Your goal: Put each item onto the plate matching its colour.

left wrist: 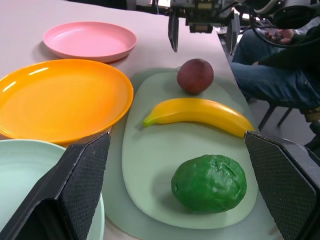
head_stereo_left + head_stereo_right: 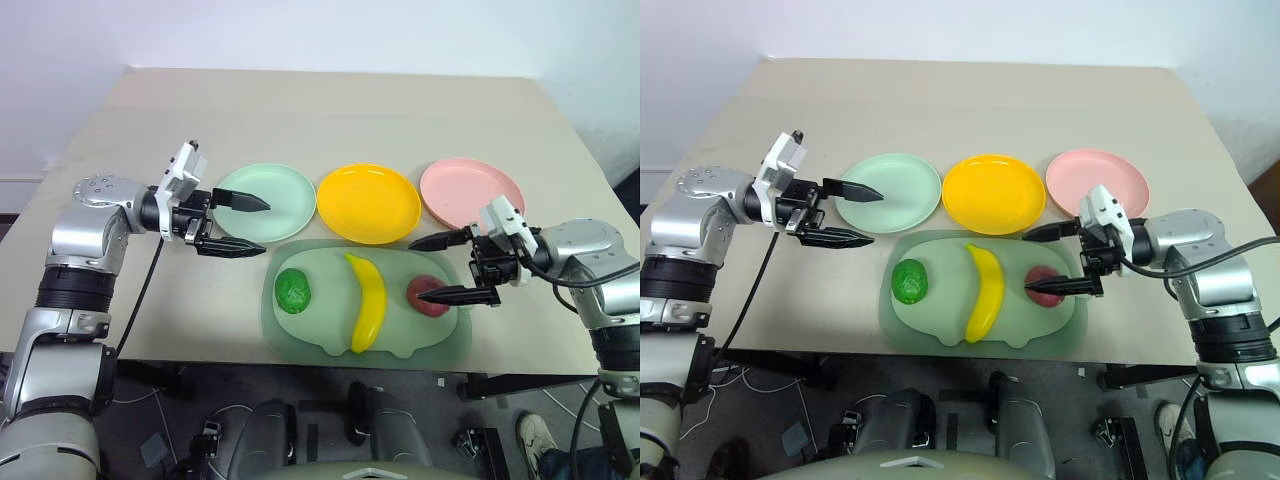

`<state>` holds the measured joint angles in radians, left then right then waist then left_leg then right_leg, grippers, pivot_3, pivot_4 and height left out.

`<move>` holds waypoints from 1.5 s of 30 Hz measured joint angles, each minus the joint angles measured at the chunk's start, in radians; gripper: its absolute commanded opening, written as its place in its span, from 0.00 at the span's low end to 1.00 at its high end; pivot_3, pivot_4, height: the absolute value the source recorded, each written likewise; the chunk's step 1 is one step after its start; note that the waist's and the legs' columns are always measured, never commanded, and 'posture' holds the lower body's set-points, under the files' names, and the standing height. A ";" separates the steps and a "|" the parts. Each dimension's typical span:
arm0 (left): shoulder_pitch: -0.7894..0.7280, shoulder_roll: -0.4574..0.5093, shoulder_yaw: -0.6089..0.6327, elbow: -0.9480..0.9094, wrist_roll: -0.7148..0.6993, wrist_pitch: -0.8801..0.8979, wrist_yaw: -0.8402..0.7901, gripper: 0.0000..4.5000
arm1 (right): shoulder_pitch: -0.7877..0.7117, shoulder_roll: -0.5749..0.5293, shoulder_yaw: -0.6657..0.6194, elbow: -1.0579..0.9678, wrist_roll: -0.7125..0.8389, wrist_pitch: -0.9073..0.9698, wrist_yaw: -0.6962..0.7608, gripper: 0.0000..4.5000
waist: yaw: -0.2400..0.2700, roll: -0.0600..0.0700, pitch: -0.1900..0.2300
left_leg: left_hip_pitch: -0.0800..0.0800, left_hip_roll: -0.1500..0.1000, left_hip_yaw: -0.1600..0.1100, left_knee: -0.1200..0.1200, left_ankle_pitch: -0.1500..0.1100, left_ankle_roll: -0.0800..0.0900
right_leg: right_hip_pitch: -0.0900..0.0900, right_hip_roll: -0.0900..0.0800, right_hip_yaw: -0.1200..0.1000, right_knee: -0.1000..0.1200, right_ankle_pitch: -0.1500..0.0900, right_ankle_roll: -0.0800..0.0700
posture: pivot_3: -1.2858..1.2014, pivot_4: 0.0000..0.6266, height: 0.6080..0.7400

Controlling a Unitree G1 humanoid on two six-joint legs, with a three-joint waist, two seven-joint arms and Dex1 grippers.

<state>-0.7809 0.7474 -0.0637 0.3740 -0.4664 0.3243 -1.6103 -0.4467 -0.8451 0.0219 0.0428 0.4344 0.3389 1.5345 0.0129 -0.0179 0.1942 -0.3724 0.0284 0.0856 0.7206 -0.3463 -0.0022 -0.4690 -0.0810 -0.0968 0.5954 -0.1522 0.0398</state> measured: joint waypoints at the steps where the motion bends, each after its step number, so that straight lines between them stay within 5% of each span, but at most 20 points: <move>1: -0.001 0.000 0.000 0.000 0.000 0.000 0.000 1.00 | 0.002 0.000 0.008 0.001 -0.007 -0.010 0.004 1.00 | 0.000 0.000 0.000 | 0.000 0.000 0.000 0.000 0.000 0.000 | 0.000 0.000 0.000 0.000 0.000 0.000 | 0.52 0.24 1.00; 27: -0.003 0.017 0.000 -0.006 -0.001 0.015 0.000 1.00 | -0.006 0.001 0.094 0.143 -0.154 -0.178 0.014 1.00 | 0.000 0.000 0.000 | 0.000 0.000 0.000 0.000 0.000 0.000 | 0.000 0.000 0.000 0.000 0.000 0.000 | 0.52 0.24 1.00; 33: -0.003 0.019 0.000 -0.014 -0.001 0.021 0.000 1.00 | -0.010 0.002 0.098 0.178 -0.158 -0.194 0.022 0.71 | -0.001 0.000 0.000 | 0.000 0.000 0.000 0.000 0.000 -0.001 | 0.000 0.000 0.000 0.000 0.000 0.000 | 0.52 0.24 1.00; 45: -0.003 0.021 0.004 -0.021 0.000 0.021 0.000 1.00 | -0.160 0.053 0.033 0.192 -0.049 -0.040 -0.031 0.70 | -0.003 0.000 0.000 | 0.000 0.000 0.000 0.000 0.001 -0.001 | 0.000 0.000 0.000 0.000 0.000 0.000 | 0.52 0.24 1.00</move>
<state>-0.7842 0.7684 -0.0601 0.3526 -0.4666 0.3455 -1.6103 -0.6069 -0.7917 0.0553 0.2344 0.3849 0.2991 1.5035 0.0097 -0.0177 0.1944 -0.3719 0.0286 0.0859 0.7204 -0.3457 -0.0031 -0.4692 -0.0805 -0.0968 0.5957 -0.1523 0.0395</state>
